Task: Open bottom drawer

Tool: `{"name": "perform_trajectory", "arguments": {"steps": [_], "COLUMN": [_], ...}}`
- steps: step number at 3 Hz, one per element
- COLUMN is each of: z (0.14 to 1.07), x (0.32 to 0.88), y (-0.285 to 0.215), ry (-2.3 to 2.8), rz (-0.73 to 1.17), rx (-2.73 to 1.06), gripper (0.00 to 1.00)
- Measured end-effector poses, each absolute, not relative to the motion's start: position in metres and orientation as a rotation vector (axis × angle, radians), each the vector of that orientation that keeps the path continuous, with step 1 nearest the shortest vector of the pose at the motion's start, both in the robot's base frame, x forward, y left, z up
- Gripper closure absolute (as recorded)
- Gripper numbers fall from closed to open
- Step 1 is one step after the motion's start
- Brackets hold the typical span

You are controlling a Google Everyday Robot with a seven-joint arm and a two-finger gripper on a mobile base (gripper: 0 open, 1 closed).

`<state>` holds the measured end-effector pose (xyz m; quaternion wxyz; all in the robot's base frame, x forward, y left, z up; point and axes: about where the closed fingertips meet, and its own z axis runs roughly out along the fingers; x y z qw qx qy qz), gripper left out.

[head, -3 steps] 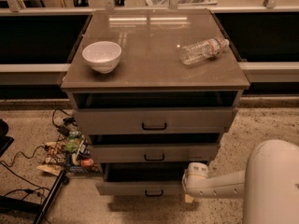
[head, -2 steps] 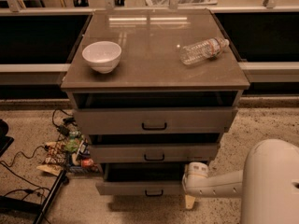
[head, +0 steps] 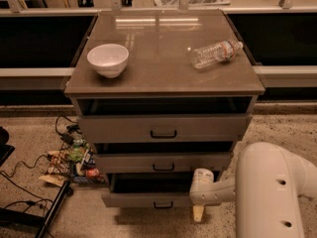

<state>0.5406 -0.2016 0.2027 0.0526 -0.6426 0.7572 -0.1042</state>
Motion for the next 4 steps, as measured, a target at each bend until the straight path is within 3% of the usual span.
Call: {"name": "perform_trajectory", "arguments": {"steps": [1, 2, 4], "z": [0.191, 0.174, 0.172], "x": [0.541, 0.531, 0.486], "y": [-0.203, -0.207, -0.211], "ry": [2.356, 2.399, 2.459], "rz": [-0.308, -0.233, -0.017], "rx": [-1.949, -1.926, -1.949], "gripper": [0.0, 0.15, 0.61]}}
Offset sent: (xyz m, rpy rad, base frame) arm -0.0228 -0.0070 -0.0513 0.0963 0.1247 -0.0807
